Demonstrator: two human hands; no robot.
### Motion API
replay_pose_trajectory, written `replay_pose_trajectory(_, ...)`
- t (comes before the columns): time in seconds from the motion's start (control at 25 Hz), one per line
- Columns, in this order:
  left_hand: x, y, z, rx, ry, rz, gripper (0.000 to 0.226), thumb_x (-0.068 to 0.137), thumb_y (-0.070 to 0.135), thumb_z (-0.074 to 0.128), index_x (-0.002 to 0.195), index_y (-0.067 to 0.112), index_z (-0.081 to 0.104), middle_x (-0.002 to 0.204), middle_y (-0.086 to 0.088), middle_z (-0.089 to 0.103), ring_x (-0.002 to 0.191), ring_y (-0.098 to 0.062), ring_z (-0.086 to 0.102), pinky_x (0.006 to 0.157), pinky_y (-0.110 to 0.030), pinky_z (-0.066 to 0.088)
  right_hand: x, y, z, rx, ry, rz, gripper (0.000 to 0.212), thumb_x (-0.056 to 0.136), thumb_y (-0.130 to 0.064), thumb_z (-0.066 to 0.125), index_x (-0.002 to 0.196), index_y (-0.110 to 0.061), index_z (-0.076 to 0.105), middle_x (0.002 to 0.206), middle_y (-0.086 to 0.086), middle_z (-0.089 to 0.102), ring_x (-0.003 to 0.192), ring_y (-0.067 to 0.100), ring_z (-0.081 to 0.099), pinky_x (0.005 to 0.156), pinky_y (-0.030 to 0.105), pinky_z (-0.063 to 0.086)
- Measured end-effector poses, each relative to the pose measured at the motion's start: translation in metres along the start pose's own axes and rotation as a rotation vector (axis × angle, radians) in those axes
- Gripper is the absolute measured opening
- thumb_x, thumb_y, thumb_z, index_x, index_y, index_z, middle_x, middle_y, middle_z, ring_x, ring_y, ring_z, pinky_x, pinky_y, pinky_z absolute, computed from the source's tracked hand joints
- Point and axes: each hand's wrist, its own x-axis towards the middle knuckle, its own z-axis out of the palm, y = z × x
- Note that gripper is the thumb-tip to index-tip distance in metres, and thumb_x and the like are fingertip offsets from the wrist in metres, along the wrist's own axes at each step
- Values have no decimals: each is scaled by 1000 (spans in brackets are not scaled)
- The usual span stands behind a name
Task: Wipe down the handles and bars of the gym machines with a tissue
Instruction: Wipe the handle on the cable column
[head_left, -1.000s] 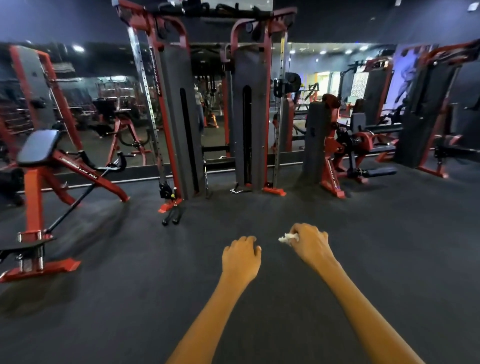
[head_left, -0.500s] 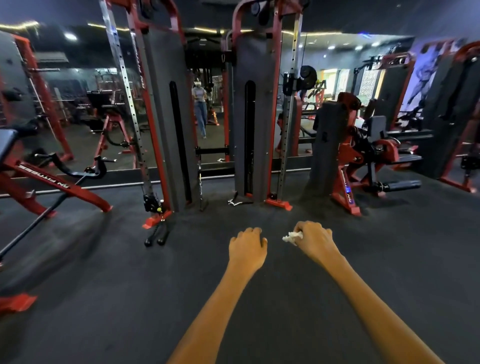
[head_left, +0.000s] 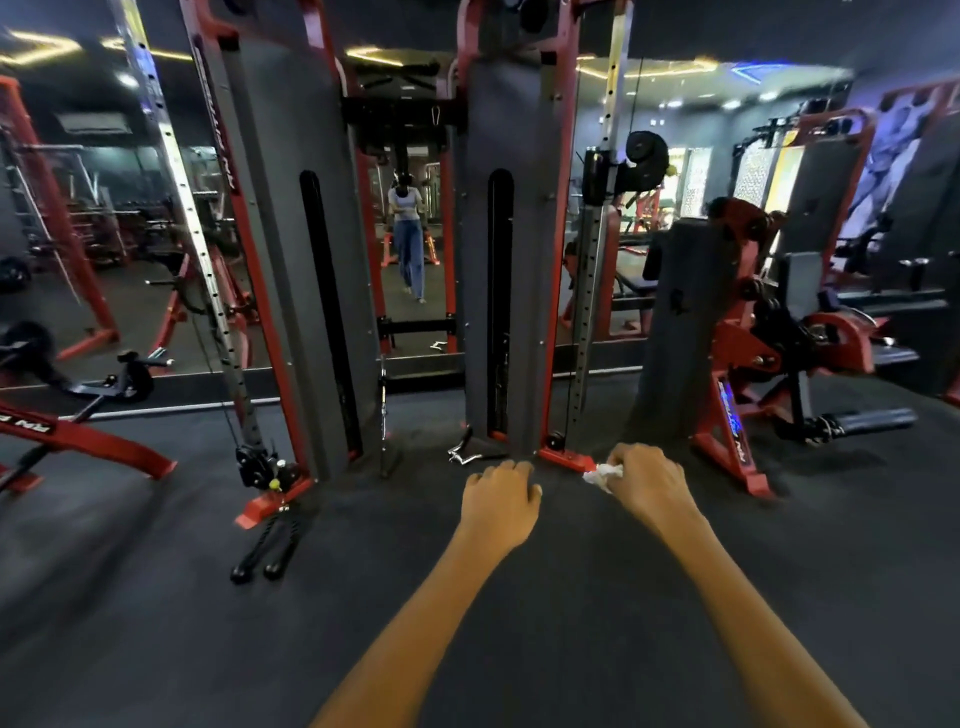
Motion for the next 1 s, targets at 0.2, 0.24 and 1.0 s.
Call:
replay_pose_trajectory(0.2,179,-17,4,-11,17,8,36,100,31,41,132,19,52,129,-2,57,118,-22,54,101,-37,38,191,9,17,58,21,13,19,87,-20,58,104,-13,63,108,7,63,101,26,58,84,34,43)
replay_pose_trajectory(0.24,213,-21,6,-23,29,7,35,100,31,41,132,20,52,128,-1,57,117,-21,54,102,-37,38,225,9,22,65,19,21,19,87,-18,57,104,-13,63,108,7,63,101,25,58,82,33,43)
replay_pose_trajectory(1.0,842,-107,37,-104,55,122,33,100,31,43,127,18,55,126,-2,59,111,-21,58,95,-38,43,831,37,84,154,102,33,14,90,-16,55,100,-11,64,91,4,60,75,14,56,64,27,43)
